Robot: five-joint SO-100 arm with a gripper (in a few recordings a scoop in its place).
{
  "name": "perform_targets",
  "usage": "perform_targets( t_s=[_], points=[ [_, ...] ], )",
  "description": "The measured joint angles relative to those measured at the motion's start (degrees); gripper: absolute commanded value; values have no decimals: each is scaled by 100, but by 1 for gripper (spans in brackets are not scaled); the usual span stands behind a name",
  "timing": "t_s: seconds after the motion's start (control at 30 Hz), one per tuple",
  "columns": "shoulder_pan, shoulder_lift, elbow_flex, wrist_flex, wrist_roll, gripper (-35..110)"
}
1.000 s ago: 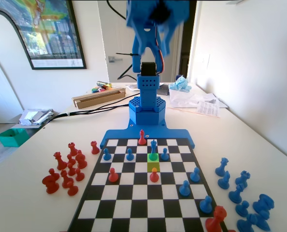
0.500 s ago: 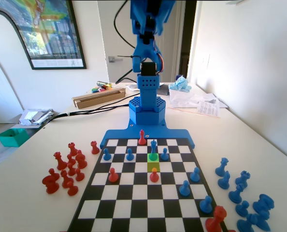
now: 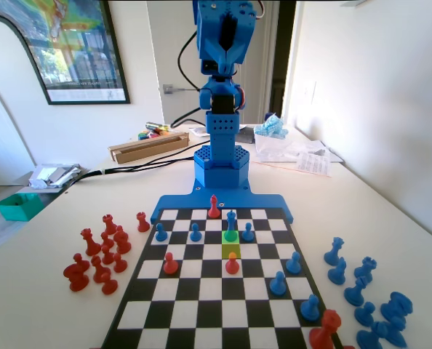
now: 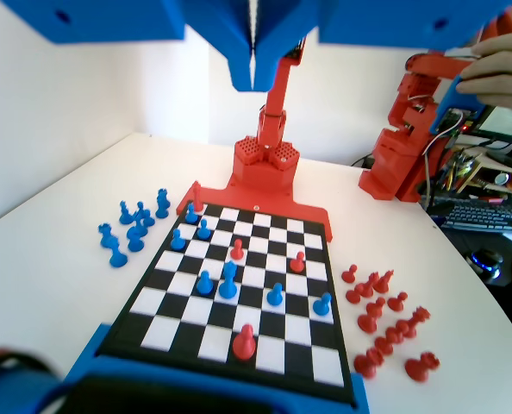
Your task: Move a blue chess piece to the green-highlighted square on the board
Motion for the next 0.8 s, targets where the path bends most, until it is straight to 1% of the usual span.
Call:
perform_targets(
  t_s=[0.17,0.27,0.8],
  points=[
    [0,70,176,-211,9,1],
    [0,70,185,-211,9,3],
    [123,70,185,-211,9,3]
  ],
)
